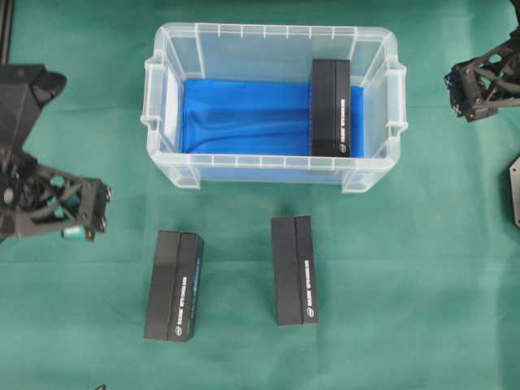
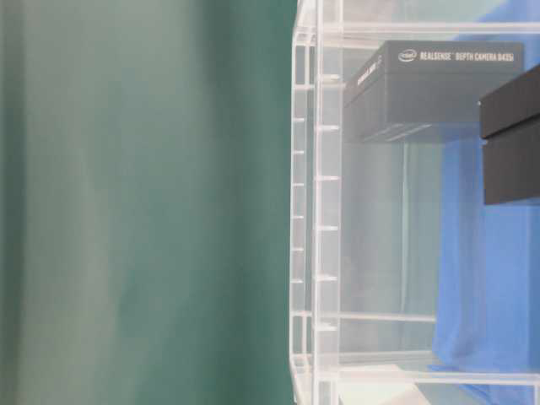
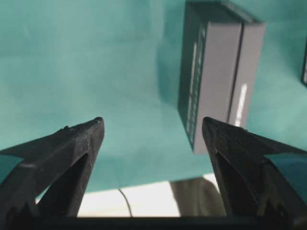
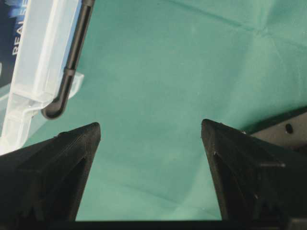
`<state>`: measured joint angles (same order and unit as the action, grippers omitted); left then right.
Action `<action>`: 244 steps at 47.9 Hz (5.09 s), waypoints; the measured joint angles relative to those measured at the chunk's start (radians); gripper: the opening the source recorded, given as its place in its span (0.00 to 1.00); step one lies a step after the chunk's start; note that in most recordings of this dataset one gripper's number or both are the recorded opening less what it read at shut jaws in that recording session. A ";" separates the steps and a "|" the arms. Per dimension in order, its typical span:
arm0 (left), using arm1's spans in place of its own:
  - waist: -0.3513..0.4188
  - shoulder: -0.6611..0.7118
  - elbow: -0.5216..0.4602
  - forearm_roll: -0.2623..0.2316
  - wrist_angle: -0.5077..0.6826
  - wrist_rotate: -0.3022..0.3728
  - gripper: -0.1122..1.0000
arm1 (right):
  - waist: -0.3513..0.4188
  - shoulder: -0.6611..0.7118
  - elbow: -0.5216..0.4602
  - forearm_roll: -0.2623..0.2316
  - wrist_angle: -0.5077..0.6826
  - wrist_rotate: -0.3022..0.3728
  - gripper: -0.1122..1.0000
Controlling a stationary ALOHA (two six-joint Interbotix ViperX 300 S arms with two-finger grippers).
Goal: Take out the box from the case.
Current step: 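Retract the left gripper to the left side, then move the right gripper over the right pair of black boxes, then lower the open right gripper around the right black boxes and close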
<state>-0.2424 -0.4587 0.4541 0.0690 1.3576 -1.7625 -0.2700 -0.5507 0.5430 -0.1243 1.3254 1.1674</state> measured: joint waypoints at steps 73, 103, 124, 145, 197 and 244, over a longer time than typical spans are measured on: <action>0.492 -0.044 0.043 -0.017 0.031 0.476 0.88 | 0.000 0.100 -0.034 0.015 -0.067 0.077 0.85; 0.495 -0.044 0.043 -0.017 0.029 0.494 0.88 | 0.051 0.382 -0.273 0.032 -0.118 0.147 0.85; 0.497 -0.044 0.043 -0.017 -0.011 0.509 0.88 | 0.069 0.552 -0.443 0.037 -0.118 0.147 0.85; 0.486 -0.046 0.043 -0.017 -0.015 0.509 0.88 | 0.074 0.558 -0.453 0.037 -0.060 0.169 0.85; 0.485 -0.051 0.043 -0.017 -0.015 0.509 0.88 | 0.075 0.558 -0.445 0.017 -0.098 0.187 0.85; 0.485 -0.052 0.043 -0.017 -0.015 0.531 0.88 | 0.071 0.581 -0.318 0.018 -0.244 0.230 0.86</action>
<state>0.2424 -0.5108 0.4970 0.0522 1.3422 -1.2318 -0.1994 0.0307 0.2255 -0.1058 1.0815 1.3975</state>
